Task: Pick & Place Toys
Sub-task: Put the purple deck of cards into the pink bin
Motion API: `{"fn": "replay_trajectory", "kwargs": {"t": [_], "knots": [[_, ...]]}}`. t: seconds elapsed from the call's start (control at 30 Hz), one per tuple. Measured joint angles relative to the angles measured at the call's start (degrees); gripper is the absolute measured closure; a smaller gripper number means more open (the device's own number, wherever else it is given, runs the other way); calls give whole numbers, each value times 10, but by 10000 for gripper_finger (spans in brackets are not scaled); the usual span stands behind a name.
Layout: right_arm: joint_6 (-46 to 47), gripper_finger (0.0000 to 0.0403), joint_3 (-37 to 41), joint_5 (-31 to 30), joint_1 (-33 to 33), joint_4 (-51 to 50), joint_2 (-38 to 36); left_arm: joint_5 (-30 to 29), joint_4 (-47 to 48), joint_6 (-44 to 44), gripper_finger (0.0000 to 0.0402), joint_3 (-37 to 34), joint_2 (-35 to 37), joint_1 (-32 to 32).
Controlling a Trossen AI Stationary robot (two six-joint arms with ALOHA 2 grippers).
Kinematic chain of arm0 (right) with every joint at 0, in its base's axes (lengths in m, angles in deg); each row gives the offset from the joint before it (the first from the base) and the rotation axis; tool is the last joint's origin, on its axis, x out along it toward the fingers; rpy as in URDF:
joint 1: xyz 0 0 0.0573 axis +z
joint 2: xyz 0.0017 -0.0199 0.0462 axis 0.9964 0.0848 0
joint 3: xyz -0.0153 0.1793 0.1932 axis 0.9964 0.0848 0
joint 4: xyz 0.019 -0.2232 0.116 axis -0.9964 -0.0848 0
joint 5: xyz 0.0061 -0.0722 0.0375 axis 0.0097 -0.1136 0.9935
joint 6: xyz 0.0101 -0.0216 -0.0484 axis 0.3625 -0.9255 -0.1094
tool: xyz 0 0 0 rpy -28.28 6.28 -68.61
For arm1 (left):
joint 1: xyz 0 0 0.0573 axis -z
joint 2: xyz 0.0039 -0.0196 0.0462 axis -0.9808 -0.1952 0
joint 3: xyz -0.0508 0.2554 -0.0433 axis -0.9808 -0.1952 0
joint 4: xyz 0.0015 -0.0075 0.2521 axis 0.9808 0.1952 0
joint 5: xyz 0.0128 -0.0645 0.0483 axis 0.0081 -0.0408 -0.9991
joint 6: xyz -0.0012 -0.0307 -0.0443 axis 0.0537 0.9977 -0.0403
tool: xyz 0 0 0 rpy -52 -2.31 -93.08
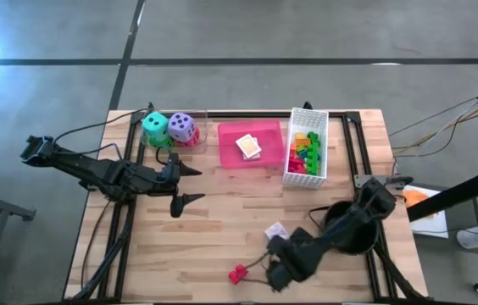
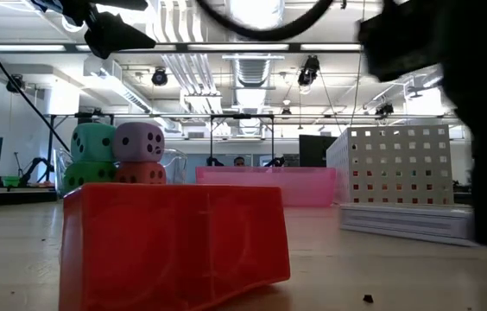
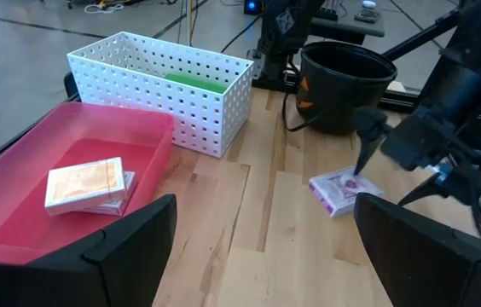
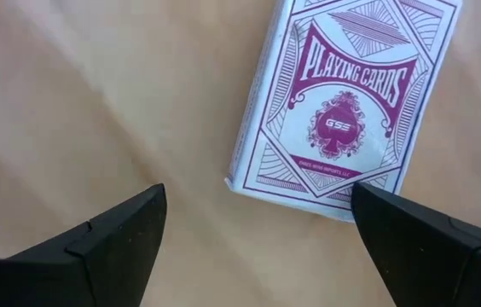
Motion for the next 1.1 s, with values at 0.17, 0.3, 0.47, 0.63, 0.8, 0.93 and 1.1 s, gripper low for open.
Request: {"fn": "replay_trajectory", "kwargs": {"t": [0.17, 0.3, 0.47, 0.63, 0.8, 0.93, 1.1], "knots": [[-48, 41, 1, 2, -36, 2, -7, 1, 0, 0, 41, 0, 0, 0], [-47, 41, 1, -10, -40, -8, -42, 1, 1, 0, 41, 0, 0, 0], [-33, 41, 4, -41, -57, -37, -88, 2, 10, 0, 41, 4, 2, 0], [-72, 41, 20, -9, -106, -24, -95, 11, 41, 14, 41, 22, 2, 0], [-81, 41, 48, 0, -141, -26, -95, 13, 60, 21, 41, 26, 2, 0], [-107, 41, 62, 19, -151, 13, -96, 13, 63, 21, 41, 26, 2, 0], [-122, 41, 88, 50, -151, 69, -97, 13, 63, 21, 41, 26, 2, 0]]}}
